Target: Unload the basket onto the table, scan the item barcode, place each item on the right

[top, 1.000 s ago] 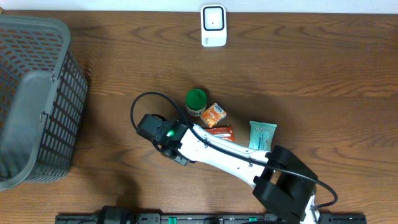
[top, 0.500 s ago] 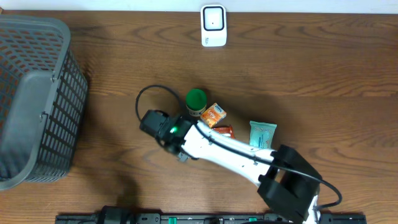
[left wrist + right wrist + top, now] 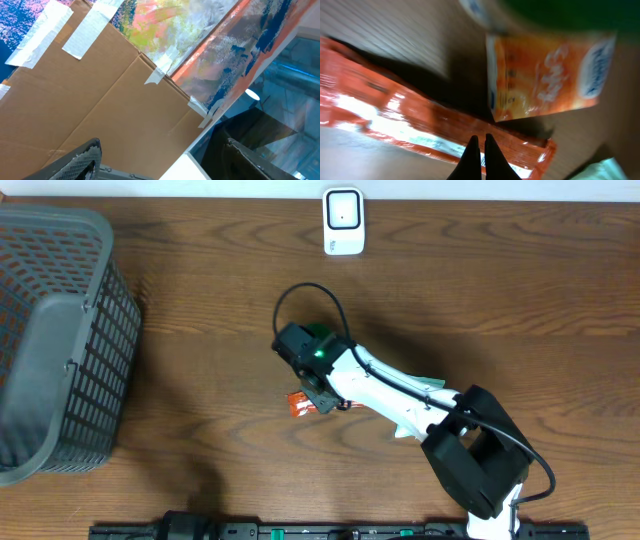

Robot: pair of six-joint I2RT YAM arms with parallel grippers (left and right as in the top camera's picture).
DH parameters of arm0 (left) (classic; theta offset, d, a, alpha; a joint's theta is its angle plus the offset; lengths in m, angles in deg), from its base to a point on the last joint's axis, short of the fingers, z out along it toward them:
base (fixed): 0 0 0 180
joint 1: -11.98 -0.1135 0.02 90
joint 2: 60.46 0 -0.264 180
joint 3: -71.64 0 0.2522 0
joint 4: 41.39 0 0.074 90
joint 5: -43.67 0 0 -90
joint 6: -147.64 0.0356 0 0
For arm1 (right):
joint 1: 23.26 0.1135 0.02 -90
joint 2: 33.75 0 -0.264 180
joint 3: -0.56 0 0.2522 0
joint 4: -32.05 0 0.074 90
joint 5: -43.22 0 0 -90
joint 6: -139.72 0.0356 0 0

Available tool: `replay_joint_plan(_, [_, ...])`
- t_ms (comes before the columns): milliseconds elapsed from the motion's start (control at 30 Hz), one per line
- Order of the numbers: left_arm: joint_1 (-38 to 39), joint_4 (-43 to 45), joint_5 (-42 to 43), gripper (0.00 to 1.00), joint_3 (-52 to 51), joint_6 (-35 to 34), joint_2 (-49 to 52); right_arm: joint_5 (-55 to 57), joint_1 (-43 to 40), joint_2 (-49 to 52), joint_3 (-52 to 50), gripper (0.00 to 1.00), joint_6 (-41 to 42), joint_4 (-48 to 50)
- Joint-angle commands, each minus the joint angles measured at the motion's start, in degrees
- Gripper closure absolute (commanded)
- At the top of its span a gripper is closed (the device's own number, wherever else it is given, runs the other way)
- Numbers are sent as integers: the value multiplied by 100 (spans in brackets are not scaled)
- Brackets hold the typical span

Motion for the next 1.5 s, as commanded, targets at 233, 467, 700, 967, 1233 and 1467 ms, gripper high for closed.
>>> replay_joint_plan(233, [-37, 9, 28, 22, -48, -52, -7, -356, -111, -96, -501, 99, 354, 28])
replay_joint_plan(467, [-37, 9, 28, 22, -48, -52, -7, -927, -83, -136, -111, 99, 350, -76])
replay_joint_plan(700, [-37, 9, 28, 22, -48, -52, -7, -1344, -83, -295, 271, 99, 289, -133])
replay_joint_plan(967, [-37, 7, 28, 22, -48, -52, -7, -1569, -44, -247, 66, 99, 317, 240])
replay_joint_plan(1233, [-37, 9, 28, 22, -48, -50, -7, -1996, 136, -245, -437, 99, 610, 846])
replay_joint_plan(1467, [-37, 9, 28, 22, -48, -52, -7, -1895, 179, -245, -726, 99, 767, 1102])
